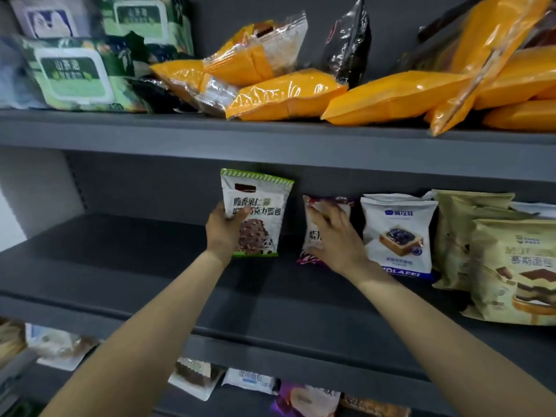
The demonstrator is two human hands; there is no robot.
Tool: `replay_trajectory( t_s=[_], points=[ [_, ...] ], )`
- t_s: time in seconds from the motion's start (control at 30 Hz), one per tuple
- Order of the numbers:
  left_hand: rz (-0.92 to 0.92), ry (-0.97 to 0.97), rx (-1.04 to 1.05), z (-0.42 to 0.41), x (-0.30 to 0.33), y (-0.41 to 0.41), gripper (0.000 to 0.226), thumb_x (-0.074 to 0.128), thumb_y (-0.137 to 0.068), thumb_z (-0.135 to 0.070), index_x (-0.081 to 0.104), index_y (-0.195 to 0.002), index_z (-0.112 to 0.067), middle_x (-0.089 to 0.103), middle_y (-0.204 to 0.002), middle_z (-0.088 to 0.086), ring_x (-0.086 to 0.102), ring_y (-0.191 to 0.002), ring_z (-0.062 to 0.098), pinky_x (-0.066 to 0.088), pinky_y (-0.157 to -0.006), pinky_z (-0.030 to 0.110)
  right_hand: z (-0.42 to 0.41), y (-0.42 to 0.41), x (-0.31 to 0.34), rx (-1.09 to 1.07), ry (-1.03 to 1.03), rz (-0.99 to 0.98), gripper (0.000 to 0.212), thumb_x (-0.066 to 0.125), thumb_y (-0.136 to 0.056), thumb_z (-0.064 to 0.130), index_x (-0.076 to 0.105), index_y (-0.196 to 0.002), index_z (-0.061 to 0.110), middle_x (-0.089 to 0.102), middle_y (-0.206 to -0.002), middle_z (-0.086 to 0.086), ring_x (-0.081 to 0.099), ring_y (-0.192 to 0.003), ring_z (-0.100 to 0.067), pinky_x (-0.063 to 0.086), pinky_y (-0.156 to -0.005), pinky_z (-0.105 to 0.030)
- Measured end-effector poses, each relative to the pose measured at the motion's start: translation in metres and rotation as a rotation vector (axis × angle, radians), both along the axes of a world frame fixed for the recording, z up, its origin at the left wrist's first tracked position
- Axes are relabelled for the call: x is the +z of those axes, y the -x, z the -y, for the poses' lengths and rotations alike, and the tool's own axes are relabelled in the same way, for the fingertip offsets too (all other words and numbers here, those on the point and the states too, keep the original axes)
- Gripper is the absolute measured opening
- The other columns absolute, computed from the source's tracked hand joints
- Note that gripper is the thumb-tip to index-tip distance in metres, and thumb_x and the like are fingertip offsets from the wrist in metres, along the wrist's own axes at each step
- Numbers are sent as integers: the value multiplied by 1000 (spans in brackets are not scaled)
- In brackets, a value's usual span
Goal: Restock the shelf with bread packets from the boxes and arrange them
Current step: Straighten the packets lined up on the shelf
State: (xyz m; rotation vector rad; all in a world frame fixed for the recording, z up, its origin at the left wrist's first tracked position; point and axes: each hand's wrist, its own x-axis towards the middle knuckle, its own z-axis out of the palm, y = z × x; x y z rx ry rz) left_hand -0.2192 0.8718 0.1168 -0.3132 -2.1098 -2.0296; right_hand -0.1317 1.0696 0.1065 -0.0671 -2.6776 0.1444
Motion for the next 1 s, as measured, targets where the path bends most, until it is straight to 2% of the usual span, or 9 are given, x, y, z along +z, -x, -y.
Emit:
replay_trajectory(
  t_s=[0.1,0.23,0.33,0.43,0.57,0.7,0.8,0.9,1.0],
  points=[
    [89,29,-79,-1,-6,20,30,68,-85,-23,62,-111,-10,69,-107,7,66,-101,25,52,-94,45,8,15,1,-77,-20,64,96,68,-82,37,3,-151,24,8,-154,-10,10,-143,-28,13,-118,-36],
    [145,89,-205,-20,-10,37,36,65,-89,-25,57,-121,-10,66,-115,7,62,-100,19,50,-89,32,9,29,-2,-161,-14,106,104,72,-78,37,-1,-151,22,7,-153,-10,9,-143,-29,13,-119,-36],
    [192,156,-260,-34,-16,46,49,67,-86,-25,49,-130,-12,61,-122,4,57,-110,18,46,-91,31,10,32,-4,-189,-32,122,103,73,-78,35,1,-151,19,9,-153,-9,10,-143,-29,15,-119,-38],
    [189,259,-184,-41,-13,51,64,72,-82,-25,37,-135,-13,55,-133,6,52,-123,26,42,-100,34,13,32,-5,-223,-65,104,99,73,-78,35,7,-150,16,12,-152,-10,13,-142,-28,16,-118,-37],
    [174,367,-122,-45,-1,51,68,72,-81,-15,27,-132,-12,50,-136,11,52,-123,31,43,-97,32,21,28,-1,-246,-64,109,91,68,-83,31,8,-150,15,10,-152,-12,8,-143,-27,12,-117,-34],
    [146,522,-45,-40,5,41,75,72,-80,-20,22,-137,-11,39,-139,16,43,-128,33,41,-104,41,36,16,5,-189,-25,39,80,61,-88,29,13,-150,15,13,-152,-13,11,-142,-28,11,-117,-34],
    [84,653,38,-20,9,27,66,63,-85,-21,26,-138,-8,37,-139,17,41,-128,34,41,-102,44,56,8,9,-96,40,-23,71,61,-87,26,24,-147,16,19,-150,-10,19,-139,-28,22,-114,-35],
    [-45,750,89,19,13,9,39,56,-89,-22,48,-126,-11,54,-126,14,53,-117,33,45,-90,36,89,7,16,20,185,2,49,55,-91,24,41,-137,17,33,-143,-7,30,-134,-27,38,-103,-37],
    [-35,778,183,81,12,-12,23,53,-88,-22,62,-109,-16,66,-109,11,62,-103,31,51,-85,33,137,13,19,175,333,115,32,54,-90,21,55,-122,19,55,-125,-6,50,-119,-26,44,-95,-34]
  ],
)
